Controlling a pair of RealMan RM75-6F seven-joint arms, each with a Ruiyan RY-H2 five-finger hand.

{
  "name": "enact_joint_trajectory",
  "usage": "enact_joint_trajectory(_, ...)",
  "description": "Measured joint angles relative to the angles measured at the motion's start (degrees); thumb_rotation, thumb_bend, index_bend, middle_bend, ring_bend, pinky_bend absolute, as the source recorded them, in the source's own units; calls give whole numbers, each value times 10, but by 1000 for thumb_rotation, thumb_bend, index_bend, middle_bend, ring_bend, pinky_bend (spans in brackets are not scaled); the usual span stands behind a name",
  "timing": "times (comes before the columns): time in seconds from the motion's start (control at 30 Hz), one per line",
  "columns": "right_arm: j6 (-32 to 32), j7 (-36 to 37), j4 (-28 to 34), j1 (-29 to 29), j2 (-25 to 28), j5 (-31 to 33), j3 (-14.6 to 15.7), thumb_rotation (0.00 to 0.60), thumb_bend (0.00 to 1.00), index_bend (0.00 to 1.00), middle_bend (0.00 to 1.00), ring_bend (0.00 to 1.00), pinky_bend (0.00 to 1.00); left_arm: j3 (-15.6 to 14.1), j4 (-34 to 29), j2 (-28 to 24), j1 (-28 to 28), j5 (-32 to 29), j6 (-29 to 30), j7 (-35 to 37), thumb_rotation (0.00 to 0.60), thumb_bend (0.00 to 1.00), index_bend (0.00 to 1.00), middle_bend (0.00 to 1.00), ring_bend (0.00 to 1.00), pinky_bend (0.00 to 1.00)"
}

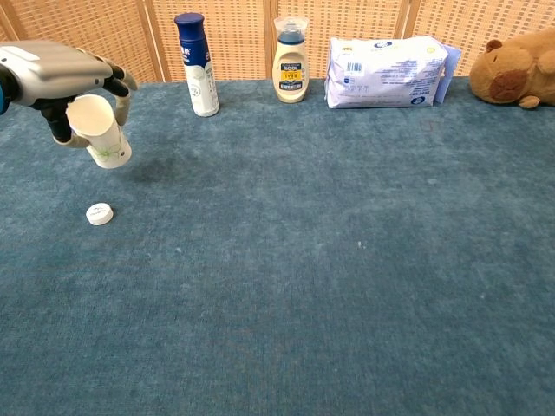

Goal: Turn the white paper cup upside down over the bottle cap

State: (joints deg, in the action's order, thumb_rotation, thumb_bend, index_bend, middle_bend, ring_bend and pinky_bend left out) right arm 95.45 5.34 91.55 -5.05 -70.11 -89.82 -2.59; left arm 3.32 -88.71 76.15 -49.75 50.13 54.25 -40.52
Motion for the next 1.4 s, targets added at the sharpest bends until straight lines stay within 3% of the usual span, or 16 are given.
enact_joint_trajectory(0.6, -1, 19, -16, -2, -4, 4, 0, 418, 318, 396, 370, 389, 389, -47, 15, 38, -33, 1, 29, -200, 600, 287, 410, 31, 0, 44)
enact_joint_trajectory(1.03, 9, 39, -28, -9, -2, 6, 0, 421, 318, 396, 370, 389, 389, -52, 20, 113, -84, -118, 62, -393, 599, 283, 408, 0, 0, 34)
enact_joint_trajectory(1.1, 12, 42, -29, -11, -2, 6, 0, 424, 318, 396, 370, 389, 389, -52, 24, 127, -93, -134, 67, -415, 599, 261, 367, 0, 0, 24)
enact_joint_trajectory(1.23, 19, 50, -33, -16, -1, 5, 0, 420, 319, 396, 370, 389, 389, -52, 27, 147, -107, -165, 81, -453, 598, 181, 106, 0, 0, 21)
enact_joint_trajectory(1.3, 21, 54, -36, -18, -1, 5, 1, 419, 318, 396, 370, 388, 389, -50, 25, 155, -113, -181, 93, -468, 598, 157, 25, 0, 0, 21)
enact_joint_trajectory(1.4, 23, 60, -40, -20, -2, 5, 2, 420, 318, 396, 370, 388, 390, -45, 19, 162, -118, -202, 113, -481, 600, 137, 0, 0, 0, 21)
